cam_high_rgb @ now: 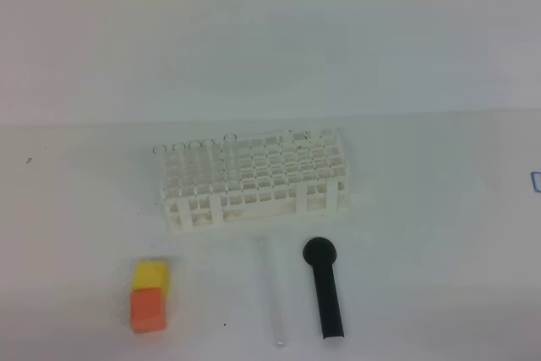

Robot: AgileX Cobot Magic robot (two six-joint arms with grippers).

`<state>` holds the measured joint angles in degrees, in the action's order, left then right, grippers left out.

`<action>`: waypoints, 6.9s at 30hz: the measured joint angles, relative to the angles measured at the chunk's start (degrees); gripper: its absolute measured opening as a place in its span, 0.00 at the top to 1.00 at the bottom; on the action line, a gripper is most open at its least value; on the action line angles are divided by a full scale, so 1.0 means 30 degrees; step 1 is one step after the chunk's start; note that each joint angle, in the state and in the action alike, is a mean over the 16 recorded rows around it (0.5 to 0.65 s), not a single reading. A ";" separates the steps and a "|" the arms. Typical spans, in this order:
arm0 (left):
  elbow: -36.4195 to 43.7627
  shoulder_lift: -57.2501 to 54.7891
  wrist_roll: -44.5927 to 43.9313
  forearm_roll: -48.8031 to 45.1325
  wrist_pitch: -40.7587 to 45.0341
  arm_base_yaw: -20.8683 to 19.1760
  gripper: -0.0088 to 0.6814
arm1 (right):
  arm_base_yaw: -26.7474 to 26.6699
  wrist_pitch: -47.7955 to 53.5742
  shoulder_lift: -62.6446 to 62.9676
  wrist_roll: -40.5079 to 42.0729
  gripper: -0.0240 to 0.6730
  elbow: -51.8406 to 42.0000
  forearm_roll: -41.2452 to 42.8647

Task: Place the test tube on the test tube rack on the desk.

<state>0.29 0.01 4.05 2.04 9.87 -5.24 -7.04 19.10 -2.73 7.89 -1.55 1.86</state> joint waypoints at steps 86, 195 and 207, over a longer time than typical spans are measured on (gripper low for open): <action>-1.9574 -1.9995 -0.9008 1.0137 1.5365 0.5090 0.99 | 0.0000 0.0056 0.0000 0.0000 0.97 0.0000 0.0000; -2.8455 -4.0305 1.3628 -0.2430 1.5693 1.5734 0.56 | -0.0729 0.0099 0.0000 0.0000 0.97 0.0024 0.0000; -2.8516 -4.0438 1.2812 -0.2730 1.5565 1.5734 0.80 | -0.0729 0.0099 0.0000 0.0000 0.97 0.0024 0.0000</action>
<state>-85.26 -121.30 42.49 -6.15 56.56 41.96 -9.23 19.40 -2.73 7.89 -1.48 1.86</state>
